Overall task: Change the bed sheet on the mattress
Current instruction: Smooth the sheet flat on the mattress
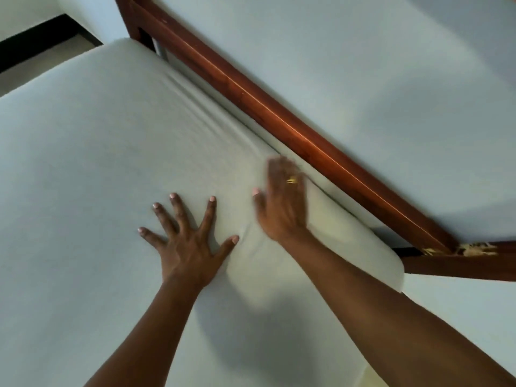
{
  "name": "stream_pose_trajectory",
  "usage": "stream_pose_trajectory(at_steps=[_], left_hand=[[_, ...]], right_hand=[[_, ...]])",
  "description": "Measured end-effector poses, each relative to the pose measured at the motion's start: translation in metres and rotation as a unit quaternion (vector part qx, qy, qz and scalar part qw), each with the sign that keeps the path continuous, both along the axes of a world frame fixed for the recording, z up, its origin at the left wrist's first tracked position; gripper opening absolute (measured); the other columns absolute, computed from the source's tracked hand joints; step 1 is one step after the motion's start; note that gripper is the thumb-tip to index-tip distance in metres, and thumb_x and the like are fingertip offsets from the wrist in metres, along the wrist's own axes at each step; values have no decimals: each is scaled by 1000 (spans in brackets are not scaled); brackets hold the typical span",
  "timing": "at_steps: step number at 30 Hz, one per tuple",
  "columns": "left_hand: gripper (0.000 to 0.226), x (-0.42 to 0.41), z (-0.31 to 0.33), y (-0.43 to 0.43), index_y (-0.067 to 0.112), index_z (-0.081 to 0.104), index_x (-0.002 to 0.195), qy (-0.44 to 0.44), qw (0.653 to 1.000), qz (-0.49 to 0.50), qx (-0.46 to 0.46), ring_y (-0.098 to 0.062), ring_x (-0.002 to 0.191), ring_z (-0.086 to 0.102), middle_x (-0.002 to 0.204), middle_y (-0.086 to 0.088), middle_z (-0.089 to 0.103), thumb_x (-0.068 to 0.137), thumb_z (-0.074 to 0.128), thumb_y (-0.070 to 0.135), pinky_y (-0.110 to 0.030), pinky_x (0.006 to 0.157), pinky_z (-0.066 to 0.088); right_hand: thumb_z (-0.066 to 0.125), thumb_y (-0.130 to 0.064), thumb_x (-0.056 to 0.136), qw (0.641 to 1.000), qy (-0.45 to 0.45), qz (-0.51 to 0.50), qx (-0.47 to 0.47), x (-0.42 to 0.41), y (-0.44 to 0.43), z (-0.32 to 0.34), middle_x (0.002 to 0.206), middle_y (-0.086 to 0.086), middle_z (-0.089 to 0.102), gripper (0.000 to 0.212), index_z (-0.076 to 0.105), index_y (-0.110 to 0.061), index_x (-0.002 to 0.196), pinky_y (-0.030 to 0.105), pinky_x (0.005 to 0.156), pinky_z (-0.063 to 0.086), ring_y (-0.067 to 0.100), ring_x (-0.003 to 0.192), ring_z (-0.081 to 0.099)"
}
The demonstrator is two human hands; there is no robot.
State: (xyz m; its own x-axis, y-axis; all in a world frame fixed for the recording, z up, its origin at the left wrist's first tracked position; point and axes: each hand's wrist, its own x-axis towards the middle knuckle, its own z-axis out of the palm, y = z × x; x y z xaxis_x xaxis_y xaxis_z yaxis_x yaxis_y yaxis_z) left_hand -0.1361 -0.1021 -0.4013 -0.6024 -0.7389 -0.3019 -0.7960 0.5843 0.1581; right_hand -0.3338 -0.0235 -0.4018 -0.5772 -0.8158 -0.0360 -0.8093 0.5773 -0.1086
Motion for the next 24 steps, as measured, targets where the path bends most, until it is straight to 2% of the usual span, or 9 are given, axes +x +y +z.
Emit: stream_pose_trajectory(at_steps=[2, 3, 7, 9, 14, 15, 20, 22, 24], left_hand=[[93, -16, -1, 31, 48, -15, 155, 16, 999, -37, -4, -52, 145, -27, 163, -20, -26, 80, 13, 94, -83, 106, 4], [92, -22, -2, 47, 47, -14, 156, 21, 998, -55, -4, -52, 145, -28, 163, -19, -26, 81, 14, 93, -83, 106, 4], [91, -32, -1, 110, 43, -2, 159, 49, 995, -83, 9, -51, 147, -24, 164, -20, -21, 84, 21, 90, -82, 107, 3], [93, -39, 4, 141, 42, 1, 159, 48, 994, -92, 22, -51, 147, -23, 164, -21, -20, 83, 24, 90, -81, 107, 3], [118, -55, 16, 208, 24, 6, 161, 23, 988, -141, 64, -52, 148, -19, 166, -23, -12, 72, 32, 97, -81, 107, 2], [120, -54, 18, 221, 26, 6, 161, 18, 985, -157, 71, -53, 148, -19, 165, -23, -13, 70, 38, 96, -81, 106, 1], [119, -41, 27, 275, 43, 3, 159, 25, 969, -220, 113, -52, 148, -18, 166, -21, -15, 65, 64, 83, -82, 105, 2], [120, -40, 33, 294, 41, 1, 159, 17, 959, -253, 125, -52, 148, -19, 165, -21, -17, 68, 67, 80, -82, 106, 3], [105, -40, 35, 302, 36, 8, 161, 55, 955, -258, 133, -49, 150, -17, 166, -21, -13, 78, 60, 76, -78, 110, 5]], right_hand=[[33, -53, 104, 984, -21, 173, 21, 7, 21, 1, 172, 3, 3, 71, 8, -25, 164, 51, 126, 13, 24, 158, 2], [32, -56, 104, 984, -16, 174, 30, 0, 39, -4, 172, -1, 3, 69, 8, -30, 164, 51, 125, 15, 22, 158, 2], [20, -59, 107, 983, -18, -183, 16, -44, 126, -13, 166, 4, 29, 63, 18, -29, 162, 51, 118, 32, 24, 152, 29], [17, -56, 107, 969, -15, -245, 21, -41, 140, -8, 165, 11, 30, 65, 20, -20, 162, 54, 121, 28, 30, 153, 27], [36, -45, 105, 991, -49, 124, 17, 1, 168, 8, 172, 0, 5, 66, 13, -25, 164, 49, 127, 12, 21, 158, 1], [39, -46, 104, 992, -42, 119, 29, -5, 188, 4, 172, -2, 3, 67, 12, -28, 164, 52, 125, 14, 20, 158, 0], [26, -64, 103, 972, -36, -230, 20, -36, 247, -1, 164, 8, 30, 74, 21, -20, 161, 50, 118, 32, 29, 149, 32], [29, -57, 104, 979, -39, -199, 16, -33, 241, 3, 165, 14, 27, 74, 21, -11, 161, 50, 121, 27, 32, 151, 28], [38, -47, 106, 998, -39, -43, 17, -29, 251, 4, 170, 11, 15, 69, 18, -14, 162, 51, 125, 17, 28, 157, 12]])
